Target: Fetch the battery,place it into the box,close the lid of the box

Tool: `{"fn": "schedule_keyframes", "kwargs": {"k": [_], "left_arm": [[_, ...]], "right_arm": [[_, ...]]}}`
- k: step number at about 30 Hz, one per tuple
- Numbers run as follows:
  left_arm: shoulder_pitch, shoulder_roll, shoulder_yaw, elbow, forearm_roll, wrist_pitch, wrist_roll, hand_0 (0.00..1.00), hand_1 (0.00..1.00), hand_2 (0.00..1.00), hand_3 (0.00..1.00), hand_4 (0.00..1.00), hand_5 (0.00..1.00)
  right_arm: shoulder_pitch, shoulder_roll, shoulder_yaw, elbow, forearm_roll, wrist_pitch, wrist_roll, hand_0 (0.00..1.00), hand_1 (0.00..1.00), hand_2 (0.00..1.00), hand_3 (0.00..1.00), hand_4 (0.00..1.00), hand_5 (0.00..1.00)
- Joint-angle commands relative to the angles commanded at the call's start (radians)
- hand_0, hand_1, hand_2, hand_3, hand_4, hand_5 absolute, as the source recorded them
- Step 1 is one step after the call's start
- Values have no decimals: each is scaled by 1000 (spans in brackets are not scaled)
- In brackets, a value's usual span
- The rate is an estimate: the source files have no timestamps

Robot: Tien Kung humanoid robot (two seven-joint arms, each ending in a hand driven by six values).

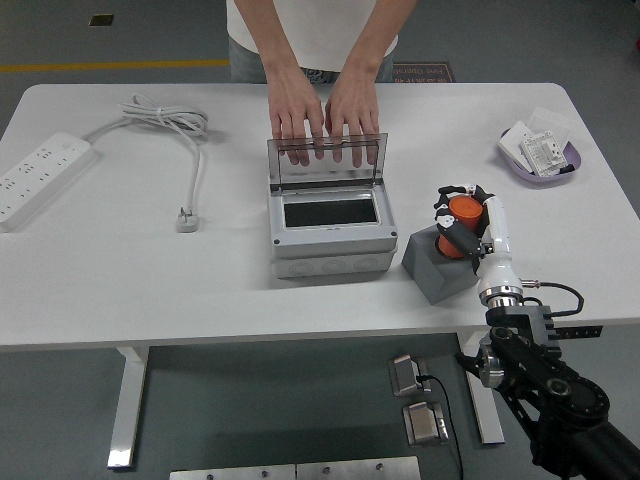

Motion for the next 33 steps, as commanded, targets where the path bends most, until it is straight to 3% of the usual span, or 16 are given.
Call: {"fn": "schedule_keyframes", "kwargs": {"k": [9,16,29,33], "left_arm": [[1,0,-2,0,1,1,4,658,646,617,642,689,259],[2,2,-3,0,2,1,10,658,647,617,644,689,259],[5,11,-3,0,-5,4,29,657,646,618,644,690,260],[5,13,-1,0,-8,5,33,657,647,618,644,690,260]], "right_arm": [[11,-5,12,40,-84,-15,-30,316,185,332,348,24,2],[82,-16,1,62,-293,-38,-159,309,185,329,349,22,2],[249,43,-56,-24,-757,55,-442,286,179,329,341,30,2],[279,65,-74,-58,-870,70,-490,284,178,331,345,32,2]]}}
